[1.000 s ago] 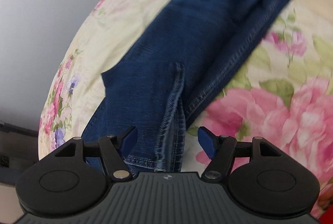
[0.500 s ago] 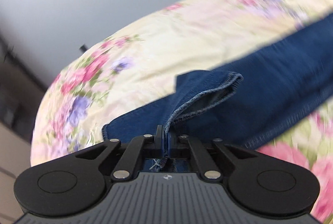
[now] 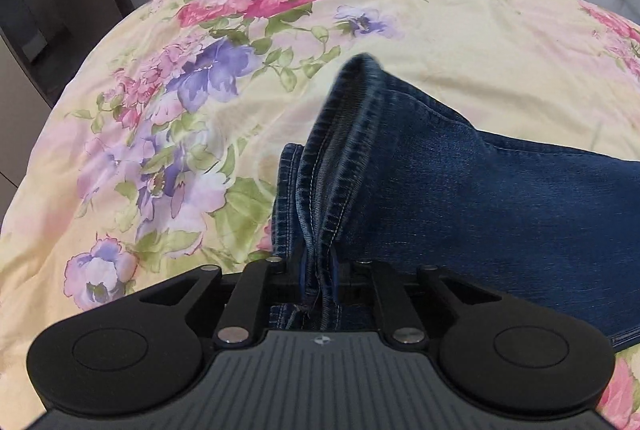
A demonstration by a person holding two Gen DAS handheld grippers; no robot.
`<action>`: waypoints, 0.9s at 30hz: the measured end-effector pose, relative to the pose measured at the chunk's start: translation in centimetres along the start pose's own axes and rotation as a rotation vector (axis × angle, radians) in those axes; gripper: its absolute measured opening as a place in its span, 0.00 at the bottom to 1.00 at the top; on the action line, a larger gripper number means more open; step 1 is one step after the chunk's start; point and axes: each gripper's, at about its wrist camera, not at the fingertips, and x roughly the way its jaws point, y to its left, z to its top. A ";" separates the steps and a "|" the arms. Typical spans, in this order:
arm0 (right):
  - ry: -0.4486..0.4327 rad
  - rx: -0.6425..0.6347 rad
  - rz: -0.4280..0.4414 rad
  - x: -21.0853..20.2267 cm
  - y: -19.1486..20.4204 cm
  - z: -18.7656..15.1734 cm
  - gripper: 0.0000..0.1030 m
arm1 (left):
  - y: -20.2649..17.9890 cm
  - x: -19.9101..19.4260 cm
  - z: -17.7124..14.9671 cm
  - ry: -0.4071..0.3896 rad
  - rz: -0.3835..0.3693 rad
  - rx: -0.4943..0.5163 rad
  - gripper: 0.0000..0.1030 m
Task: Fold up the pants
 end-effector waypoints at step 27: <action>-0.059 0.084 0.007 -5.8 -1.4 -3.9 0.62 | 6.2 -1.2 -8.3 -0.115 -0.279 -0.758 0.44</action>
